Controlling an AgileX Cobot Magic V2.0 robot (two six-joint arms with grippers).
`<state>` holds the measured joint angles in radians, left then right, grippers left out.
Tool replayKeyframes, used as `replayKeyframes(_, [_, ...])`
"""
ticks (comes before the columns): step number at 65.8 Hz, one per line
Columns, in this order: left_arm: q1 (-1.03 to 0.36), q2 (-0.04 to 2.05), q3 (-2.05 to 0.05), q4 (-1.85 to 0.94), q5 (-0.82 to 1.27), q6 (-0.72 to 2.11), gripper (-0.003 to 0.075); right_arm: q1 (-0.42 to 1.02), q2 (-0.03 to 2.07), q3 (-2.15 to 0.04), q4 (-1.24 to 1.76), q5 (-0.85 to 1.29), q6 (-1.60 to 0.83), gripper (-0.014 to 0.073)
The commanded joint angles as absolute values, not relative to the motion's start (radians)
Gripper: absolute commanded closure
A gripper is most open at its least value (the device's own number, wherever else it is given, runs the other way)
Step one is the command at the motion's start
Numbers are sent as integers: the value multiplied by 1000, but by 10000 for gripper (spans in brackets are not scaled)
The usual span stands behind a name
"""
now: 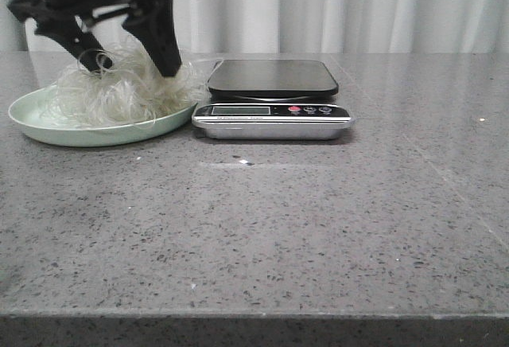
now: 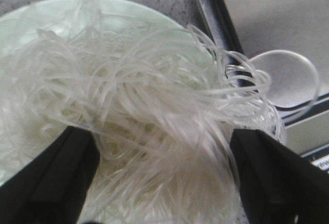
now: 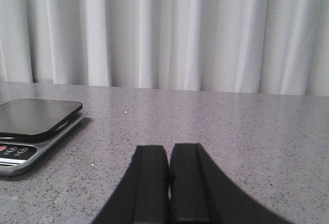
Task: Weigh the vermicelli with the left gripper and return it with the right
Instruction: 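Lower the left gripper and grasp the vermicelli pile, then lift the vermicelli with the left gripper and carry it onto the scale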
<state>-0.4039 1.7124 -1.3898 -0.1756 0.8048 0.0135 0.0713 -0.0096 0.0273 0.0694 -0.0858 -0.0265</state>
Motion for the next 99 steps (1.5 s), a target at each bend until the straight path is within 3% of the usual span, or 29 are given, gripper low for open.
replayKeyframes(1, [-397, 1714, -1433, -190, 816, 0, 258, 67, -27, 19, 61, -167, -26, 426])
replayKeyframes(7, [-390, 1729, -1441, -190, 823, 0, 403, 67, -27, 19, 61, -167, -26, 426])
replayKeyframes(12, [-388, 1729, -1462, -190, 833, 0, 601, 67, -27, 19, 61, -167, -26, 426])
replayKeyframes(13, [-388, 1727, -1472, -190, 835, 6, 610, 67, -27, 19, 61, -167, -26, 426])
replayKeyframes(18, [-388, 1721, -1520, -190, 838, 6, 565, 67, -27, 19, 61, -167, -26, 426])
replayKeyframes(40, [-483, 1717, -1844, -194, 815, 24, 594, 67, -27, 19, 61, -167, -26, 426])
replayKeyframes(62, [-608, 1827, -1895, -194, 764, 24, 594, 67, -27, 19, 61, -167, -26, 426])
replayKeyframes(67, [-615, 1862, -1895, -194, 769, 24, 584, 67, -27, 19, 61, -167, -26, 426])
replayKeyframes(73, [-617, 1893, -1895, -194, 795, 24, 517, 67, -27, 19, 61, -167, -26, 426])
replayKeyframes(88, [-615, 1890, -1924, -194, 870, 24, 197, 67, -27, 19, 61, -167, -26, 426])
replayKeyframes(99, [-613, 1849, -1972, -194, 949, 24, 200, 67, -27, 19, 61, -167, -26, 426])
